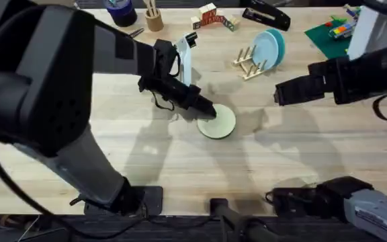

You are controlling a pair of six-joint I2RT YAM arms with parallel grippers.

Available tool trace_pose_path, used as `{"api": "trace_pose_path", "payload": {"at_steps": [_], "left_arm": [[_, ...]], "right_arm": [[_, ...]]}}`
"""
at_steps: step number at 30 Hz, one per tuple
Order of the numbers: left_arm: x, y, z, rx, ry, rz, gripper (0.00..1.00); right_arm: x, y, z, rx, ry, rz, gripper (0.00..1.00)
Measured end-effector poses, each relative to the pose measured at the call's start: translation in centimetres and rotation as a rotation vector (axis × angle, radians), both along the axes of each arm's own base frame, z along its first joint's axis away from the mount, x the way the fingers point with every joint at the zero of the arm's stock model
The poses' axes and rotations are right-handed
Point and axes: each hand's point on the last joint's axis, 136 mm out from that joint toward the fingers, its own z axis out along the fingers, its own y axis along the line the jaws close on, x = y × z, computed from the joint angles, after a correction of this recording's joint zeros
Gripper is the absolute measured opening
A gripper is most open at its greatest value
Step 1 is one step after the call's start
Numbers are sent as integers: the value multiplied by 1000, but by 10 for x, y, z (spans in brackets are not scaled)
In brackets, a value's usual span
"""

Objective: Pick up the plates from the table one by one and place each into a slot on the dish rack.

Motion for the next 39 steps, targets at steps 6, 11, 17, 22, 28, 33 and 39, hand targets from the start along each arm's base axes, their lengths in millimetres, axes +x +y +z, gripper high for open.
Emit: {"api": "trace_pose_path", "payload": {"at_steps": [6, 11, 17, 22, 28, 33, 39], "left_arm": [[-1, -4, -1, -42, 38, -1, 39], [-1, -4, -1, -46, 40, -1, 39], [-1, -4, -1, -46, 40, -1, 38], [-1, -4, -1, -46, 39, -2, 38], [-1, -4, -1, -47, 34, -5, 38], [-1, -4, -1, -48, 31, -7, 38], [-1, -4, -1, -48, 30, -8, 38]], "right_arm": [[0, 0, 0, 0, 0, 0, 996], [0, 0, 0, 0, 0, 0, 996], [-2, -1, -1, 6, 17, -24, 996], [-3, 1, -1, 40, 42, -85, 996], [-10, 6, -7, 109, 52, -151, 996], [-21, 14, -19, 196, 42, -175, 996], [-30, 24, -36, 283, 86, -196, 996]]}}
